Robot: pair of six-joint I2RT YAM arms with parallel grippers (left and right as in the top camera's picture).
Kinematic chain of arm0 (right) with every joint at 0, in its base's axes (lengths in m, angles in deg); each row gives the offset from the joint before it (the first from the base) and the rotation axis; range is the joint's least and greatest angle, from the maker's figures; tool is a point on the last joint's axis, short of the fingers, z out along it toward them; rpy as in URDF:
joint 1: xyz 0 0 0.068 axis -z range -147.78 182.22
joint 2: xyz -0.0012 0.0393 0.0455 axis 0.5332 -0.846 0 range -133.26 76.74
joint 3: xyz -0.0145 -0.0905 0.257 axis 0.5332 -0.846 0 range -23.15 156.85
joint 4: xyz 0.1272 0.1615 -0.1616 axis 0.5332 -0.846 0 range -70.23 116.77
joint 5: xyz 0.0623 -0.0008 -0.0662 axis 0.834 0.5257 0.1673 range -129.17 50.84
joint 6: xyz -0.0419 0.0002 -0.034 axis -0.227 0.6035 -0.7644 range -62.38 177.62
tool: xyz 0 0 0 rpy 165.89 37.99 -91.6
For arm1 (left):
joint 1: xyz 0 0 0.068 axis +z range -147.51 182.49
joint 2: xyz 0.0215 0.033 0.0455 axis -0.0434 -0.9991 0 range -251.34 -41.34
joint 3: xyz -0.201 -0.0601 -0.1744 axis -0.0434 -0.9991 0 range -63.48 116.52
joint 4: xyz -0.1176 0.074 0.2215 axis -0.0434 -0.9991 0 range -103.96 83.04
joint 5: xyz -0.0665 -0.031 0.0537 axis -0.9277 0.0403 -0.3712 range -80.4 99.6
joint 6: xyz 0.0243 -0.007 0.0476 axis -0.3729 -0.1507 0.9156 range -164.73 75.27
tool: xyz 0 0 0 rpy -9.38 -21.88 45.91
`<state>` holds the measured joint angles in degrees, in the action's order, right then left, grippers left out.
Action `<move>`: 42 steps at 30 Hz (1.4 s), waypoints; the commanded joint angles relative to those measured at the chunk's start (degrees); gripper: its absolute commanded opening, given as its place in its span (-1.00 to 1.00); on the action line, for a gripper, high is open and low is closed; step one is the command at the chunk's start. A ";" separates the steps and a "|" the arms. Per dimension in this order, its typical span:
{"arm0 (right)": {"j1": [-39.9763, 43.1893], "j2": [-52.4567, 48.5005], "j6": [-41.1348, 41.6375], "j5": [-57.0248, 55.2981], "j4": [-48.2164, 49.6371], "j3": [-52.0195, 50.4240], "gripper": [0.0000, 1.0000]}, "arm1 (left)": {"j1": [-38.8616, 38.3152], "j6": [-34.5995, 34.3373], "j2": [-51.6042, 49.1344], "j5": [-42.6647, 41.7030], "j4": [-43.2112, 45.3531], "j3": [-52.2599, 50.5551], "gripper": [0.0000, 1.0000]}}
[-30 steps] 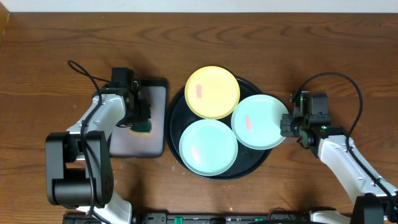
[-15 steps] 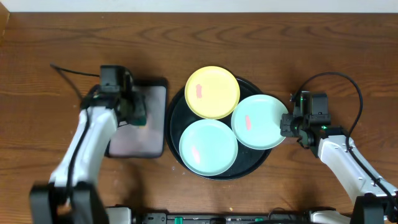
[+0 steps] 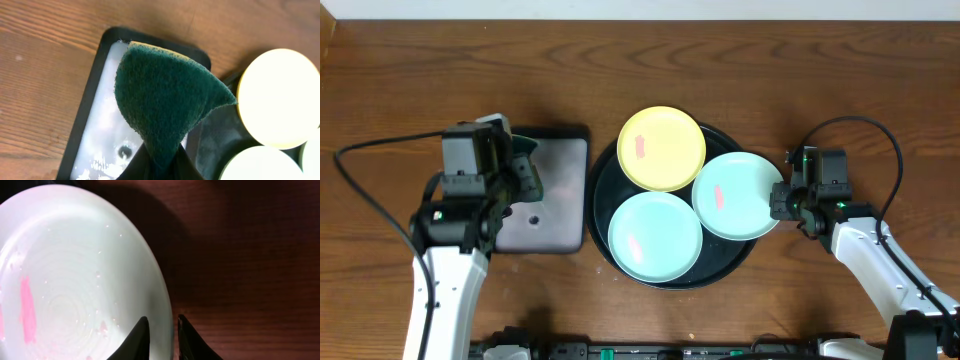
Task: Clean dirty plates on tray and stack at the side
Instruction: 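Lift the green sponge out of the basin with the left gripper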
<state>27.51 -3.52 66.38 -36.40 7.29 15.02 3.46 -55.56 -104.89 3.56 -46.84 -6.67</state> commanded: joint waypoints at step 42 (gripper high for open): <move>0.13 -0.48 0.39 1.16 -0.24 -0.39 -0.38 | 0.20 -1.25 -4.09 0.22 0.24 0.31 -0.85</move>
<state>27.49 -3.52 66.46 -35.74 7.11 15.02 3.46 -57.77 -108.32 3.54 -46.95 -6.67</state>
